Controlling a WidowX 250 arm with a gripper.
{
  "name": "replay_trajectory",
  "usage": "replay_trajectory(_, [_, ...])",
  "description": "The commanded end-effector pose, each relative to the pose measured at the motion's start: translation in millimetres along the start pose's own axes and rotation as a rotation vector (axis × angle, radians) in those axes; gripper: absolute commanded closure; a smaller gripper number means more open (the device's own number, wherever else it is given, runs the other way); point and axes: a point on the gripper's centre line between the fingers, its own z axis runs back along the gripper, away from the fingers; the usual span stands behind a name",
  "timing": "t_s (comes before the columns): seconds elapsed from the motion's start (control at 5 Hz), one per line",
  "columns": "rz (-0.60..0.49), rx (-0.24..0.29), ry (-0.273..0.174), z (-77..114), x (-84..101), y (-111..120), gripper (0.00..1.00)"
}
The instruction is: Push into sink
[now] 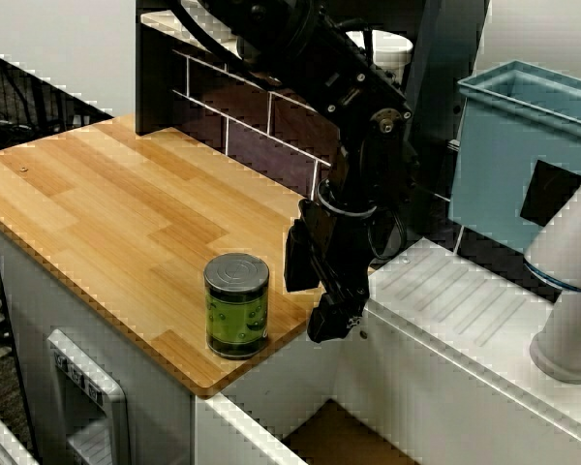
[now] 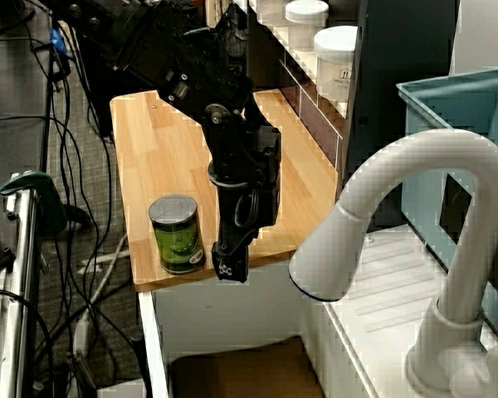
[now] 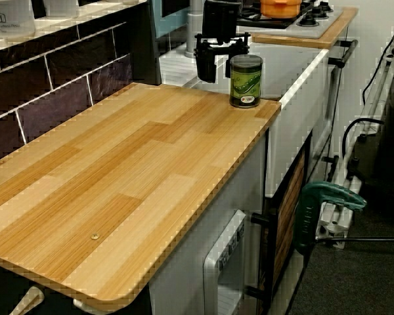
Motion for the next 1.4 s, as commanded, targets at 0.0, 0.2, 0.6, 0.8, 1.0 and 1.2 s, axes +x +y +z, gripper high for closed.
replay_trajectory(0.0, [0.000, 0.000, 0.000, 0.0, 0.0, 0.0, 0.00])
replay_trajectory(0.2, [0.038, -0.004, 0.000, 12.0, 3.6, 22.7, 0.00])
replay_trajectory(0.6, [0.161, -0.020, -0.032, 28.1, -1.5, 77.4, 0.00])
replay_trajectory(0.8, [0.145, -0.008, -0.033, 26.4, -18.1, 112.2, 0.00])
replay_trajectory(1.0, [0.119, -0.015, -0.031, 20.9, -39.8, 135.4, 0.00])
replay_trajectory(1.2, [0.126, -0.007, -0.041, 20.3, -58.8, 150.2, 0.00])
